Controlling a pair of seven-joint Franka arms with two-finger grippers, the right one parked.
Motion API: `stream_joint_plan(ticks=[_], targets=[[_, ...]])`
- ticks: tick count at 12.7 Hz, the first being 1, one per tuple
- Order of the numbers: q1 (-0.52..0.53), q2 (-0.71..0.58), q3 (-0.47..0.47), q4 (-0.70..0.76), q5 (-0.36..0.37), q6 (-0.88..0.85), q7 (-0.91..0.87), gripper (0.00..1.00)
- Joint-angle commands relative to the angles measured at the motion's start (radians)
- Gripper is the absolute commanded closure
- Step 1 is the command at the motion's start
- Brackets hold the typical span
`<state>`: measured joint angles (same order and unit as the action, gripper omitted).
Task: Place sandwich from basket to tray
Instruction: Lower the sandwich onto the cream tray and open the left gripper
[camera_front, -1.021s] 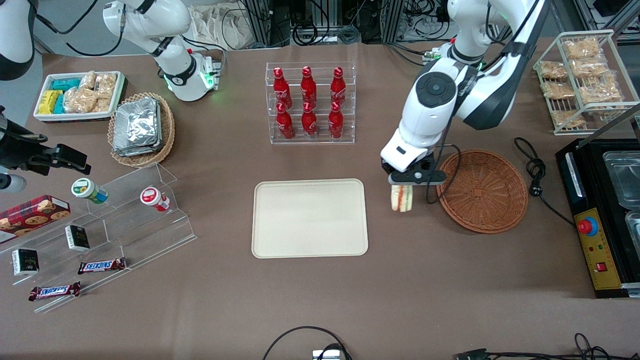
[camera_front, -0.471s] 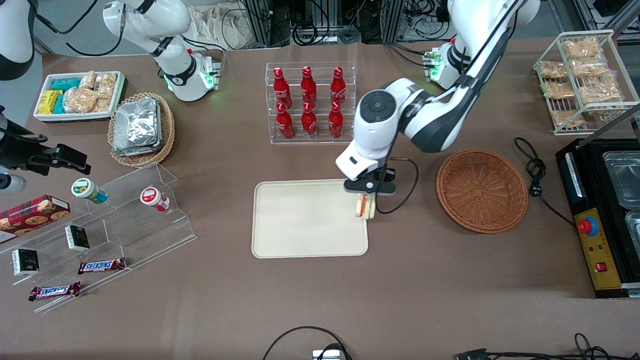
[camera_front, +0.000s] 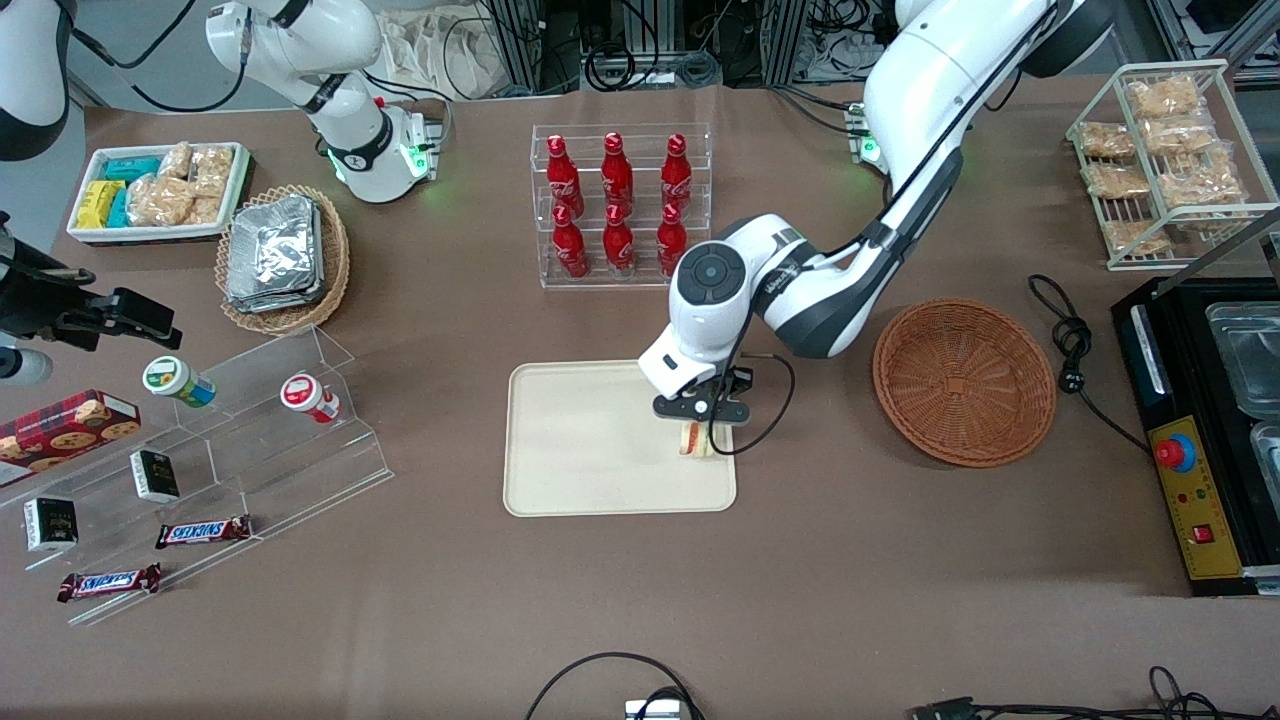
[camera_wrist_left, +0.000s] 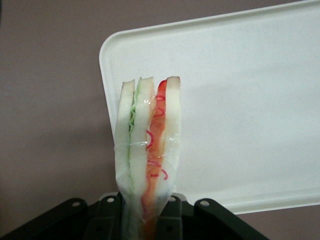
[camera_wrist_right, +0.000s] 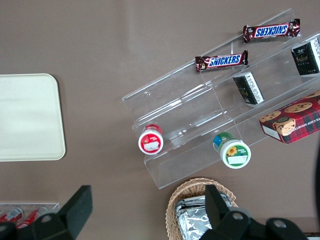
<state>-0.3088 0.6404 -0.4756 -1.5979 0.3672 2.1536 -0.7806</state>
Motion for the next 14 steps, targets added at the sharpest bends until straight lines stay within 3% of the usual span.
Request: stream_joint_plan(ticks=[1,5,10,12,13,14], targets=[[-0.027,0.057,0.003,0.058,0.022,-0.024,-0.025,0.80],[-0.053,0.120,0.005,0.081,0.085,-0.023,-0.038,0.80],[-0.055,0.153,0.005,0.081,0.102,-0.006,-0.066,0.77],[-0.055,0.157,0.006,0.081,0.102,-0.006,-0.066,0.62],[-0.053,0.157,0.006,0.081,0.104,-0.006,-0.066,0.42],[-0.053,0.157,0.008,0.081,0.104,-0.006,-0.066,0.16]])
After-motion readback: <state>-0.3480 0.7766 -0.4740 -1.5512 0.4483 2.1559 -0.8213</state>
